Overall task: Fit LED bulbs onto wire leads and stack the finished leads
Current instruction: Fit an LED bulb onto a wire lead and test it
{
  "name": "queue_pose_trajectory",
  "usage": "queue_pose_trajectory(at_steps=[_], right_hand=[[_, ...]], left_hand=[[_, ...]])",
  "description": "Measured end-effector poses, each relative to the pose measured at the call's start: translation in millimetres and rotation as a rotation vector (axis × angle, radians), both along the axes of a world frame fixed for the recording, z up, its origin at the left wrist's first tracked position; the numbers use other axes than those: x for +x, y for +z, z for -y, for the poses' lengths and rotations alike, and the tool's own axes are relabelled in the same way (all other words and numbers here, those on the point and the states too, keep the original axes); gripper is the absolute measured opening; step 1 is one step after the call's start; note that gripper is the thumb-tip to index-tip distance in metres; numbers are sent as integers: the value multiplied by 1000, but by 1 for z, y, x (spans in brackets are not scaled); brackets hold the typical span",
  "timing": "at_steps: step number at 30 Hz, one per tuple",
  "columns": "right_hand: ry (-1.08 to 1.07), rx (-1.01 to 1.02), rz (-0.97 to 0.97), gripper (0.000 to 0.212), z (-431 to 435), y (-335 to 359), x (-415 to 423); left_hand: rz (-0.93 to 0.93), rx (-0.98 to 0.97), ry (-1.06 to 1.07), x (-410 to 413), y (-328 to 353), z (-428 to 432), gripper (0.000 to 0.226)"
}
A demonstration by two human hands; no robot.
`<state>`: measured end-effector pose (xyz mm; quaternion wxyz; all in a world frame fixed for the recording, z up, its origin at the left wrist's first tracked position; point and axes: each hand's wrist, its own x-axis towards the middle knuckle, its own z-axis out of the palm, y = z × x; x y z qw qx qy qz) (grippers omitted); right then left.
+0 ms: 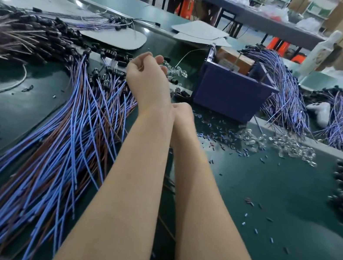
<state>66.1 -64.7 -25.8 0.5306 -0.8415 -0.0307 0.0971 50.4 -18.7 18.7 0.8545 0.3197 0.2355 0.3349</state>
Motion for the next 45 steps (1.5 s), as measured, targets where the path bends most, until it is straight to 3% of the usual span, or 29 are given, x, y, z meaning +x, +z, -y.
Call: queue_pose_trajectory(at_steps=[6, 10, 13, 16, 18, 20, 23, 25, 29, 33, 35, 41, 45], right_hand=[[58, 251, 101, 19, 45, 13, -6], [-199, 510, 246, 17, 97, 19, -3], [-473, 750, 306, 22, 142, 26, 1], [-681, 954, 355, 25, 179, 30, 3], [-774, 1009, 365, 24, 197, 28, 4], [-843, 1020, 341, 22, 211, 23, 4], [-937, 994, 296, 19, 225, 12, 5], [-975, 1037, 280, 19, 228, 5, 6], [-805, 1102, 222, 18, 210, -8, 6], [-456, 635, 243, 21, 187, -22, 5], [-395, 558, 295, 24, 184, -25, 5], [-597, 612, 377, 31, 199, -26, 10], [-723, 637, 412, 35, 204, -25, 10]], left_hand=[[-63, 77, -81, 5, -4, 30, 11], [-44, 240, -210, 5, -2, 63, 15], [17, 397, -569, 6, -2, 95, 32], [-126, 686, -1060, 5, -11, 130, 49], [-232, 752, -1184, 6, -22, 149, 50], [-233, 562, -1119, 10, -34, 160, 42], [-86, 147, -896, 16, -47, 159, 22], [-30, 34, -802, 20, -53, 152, 20], [-41, 58, -760, 22, -61, 150, 23], [-64, 72, -735, 22, -67, 154, 23], [-76, 71, -706, 22, -67, 153, 26], [-37, -136, -450, 28, -67, 134, 33], [-12, -99, -369, 27, -67, 130, 37]])
